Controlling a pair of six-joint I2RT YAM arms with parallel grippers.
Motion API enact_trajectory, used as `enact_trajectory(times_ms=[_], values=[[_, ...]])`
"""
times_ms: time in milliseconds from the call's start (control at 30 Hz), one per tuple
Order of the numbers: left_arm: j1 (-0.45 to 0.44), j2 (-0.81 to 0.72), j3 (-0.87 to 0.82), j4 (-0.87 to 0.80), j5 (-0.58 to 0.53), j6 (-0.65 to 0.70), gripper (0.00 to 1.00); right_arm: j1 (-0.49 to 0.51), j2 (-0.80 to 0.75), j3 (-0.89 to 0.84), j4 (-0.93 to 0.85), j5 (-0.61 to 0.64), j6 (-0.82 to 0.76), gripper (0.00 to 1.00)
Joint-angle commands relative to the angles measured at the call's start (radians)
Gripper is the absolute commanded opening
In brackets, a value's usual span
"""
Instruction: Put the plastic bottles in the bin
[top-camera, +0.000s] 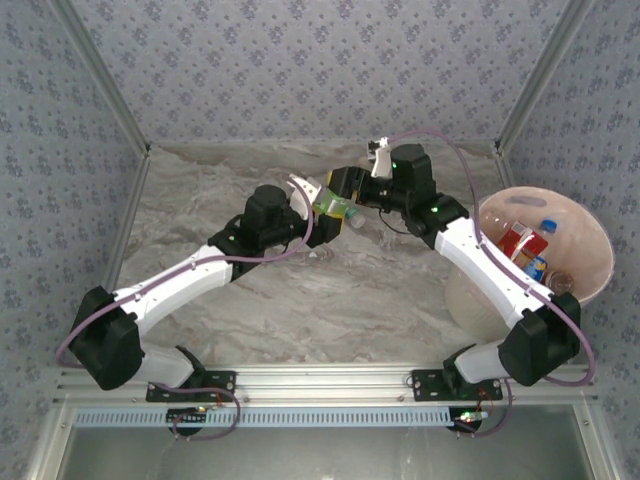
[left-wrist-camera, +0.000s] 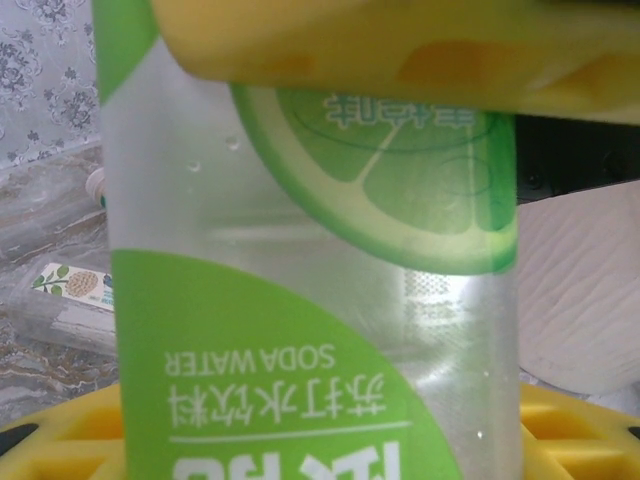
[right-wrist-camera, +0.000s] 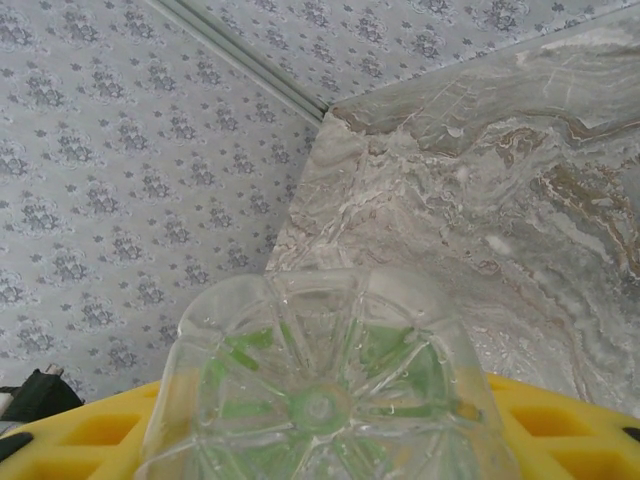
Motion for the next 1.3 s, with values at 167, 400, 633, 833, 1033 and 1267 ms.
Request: enact_trajectory(times_ms=[167,400,633,833,1033,1267], values=[[-0.01,0.003,0.072,-0.027,0.03,-0.024,0.87,-0.029,-0.093,0.003,-0.068,0.038,-0.097,0.5],[-0.009,-0.073,0.027,0.042,0.039,-0.051,0.98,-0.133,-0.264,0.185,-0.454,0.386,-0.383,0.5],[-0.006,-0.096,-0.013,0.049,-0.099,-0.072,0.98,-0.313,-0.425,0.258,-0.621,0.594,-0.499,0.5],[0.0,-0.075,-0.01,0.051,-0.131,-0.108,0.98,-0.423,-0.481,0.31,-0.704,0.798,-0.583,0.49],[0.001,-0.049,0.022,0.008,-0.146,-0.117,0.98,-0.476,-0.503,0.311,-0.76,0.994,-0.641,0.49],[0.0,-0.01,0.067,-0.036,-0.144,-0.133,0.98,-0.525,-0.505,0.286,-0.852,1.254,-0.699,0.48]])
